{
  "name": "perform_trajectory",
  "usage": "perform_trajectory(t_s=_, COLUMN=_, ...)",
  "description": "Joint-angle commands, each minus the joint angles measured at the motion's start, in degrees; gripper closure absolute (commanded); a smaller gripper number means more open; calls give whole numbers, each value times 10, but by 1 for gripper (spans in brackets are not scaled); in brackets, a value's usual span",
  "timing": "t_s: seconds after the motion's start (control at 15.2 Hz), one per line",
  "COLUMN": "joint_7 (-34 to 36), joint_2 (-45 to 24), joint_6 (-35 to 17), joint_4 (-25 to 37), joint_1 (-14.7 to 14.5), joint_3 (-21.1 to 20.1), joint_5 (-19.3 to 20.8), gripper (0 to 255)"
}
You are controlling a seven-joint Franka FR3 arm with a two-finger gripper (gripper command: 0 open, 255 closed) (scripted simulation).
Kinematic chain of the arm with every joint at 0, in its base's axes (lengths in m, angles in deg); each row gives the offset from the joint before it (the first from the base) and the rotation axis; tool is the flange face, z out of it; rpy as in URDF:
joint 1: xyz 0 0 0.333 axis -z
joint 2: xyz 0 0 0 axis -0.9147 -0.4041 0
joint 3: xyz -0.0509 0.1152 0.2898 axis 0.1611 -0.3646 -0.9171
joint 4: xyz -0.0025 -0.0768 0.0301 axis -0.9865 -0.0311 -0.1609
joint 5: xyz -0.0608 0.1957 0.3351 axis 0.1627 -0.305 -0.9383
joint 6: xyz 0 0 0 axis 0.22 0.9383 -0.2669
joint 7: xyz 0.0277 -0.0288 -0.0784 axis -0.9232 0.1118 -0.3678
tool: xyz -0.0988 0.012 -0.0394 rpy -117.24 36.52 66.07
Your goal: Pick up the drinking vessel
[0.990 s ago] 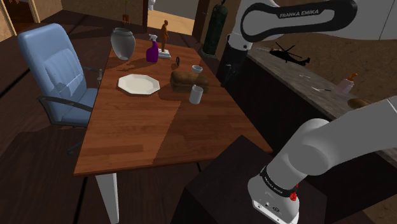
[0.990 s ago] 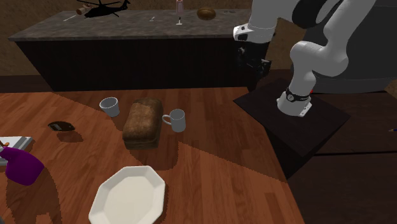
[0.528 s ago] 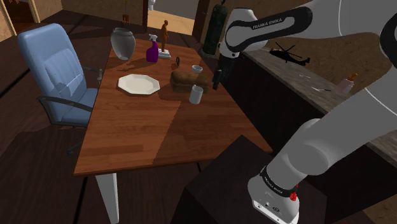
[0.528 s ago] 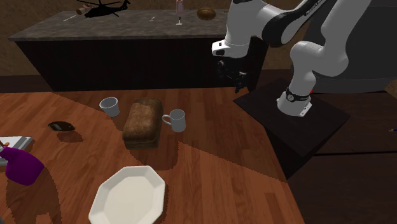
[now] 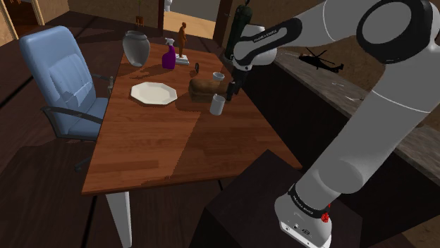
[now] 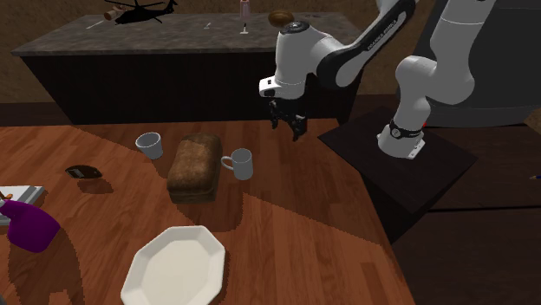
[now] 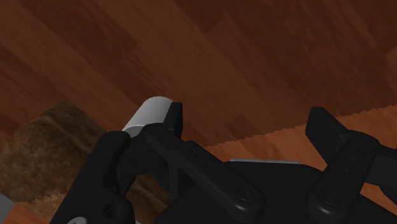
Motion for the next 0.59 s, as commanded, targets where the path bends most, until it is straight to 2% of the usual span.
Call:
perform_trajectory(t_s=0.0, joint_7=-26, joint_2=-46, joint_6=-19, joint_4=30, joint_1=4, joint_3=0, joint_5=-18, gripper=0)
perform_trajectory(t_s=0.53, joint_7=-118, joint_2=-225, joint_6=-47, joint_4=189, joint_1=44, joint_3=-20, joint_5=-82, gripper=0)
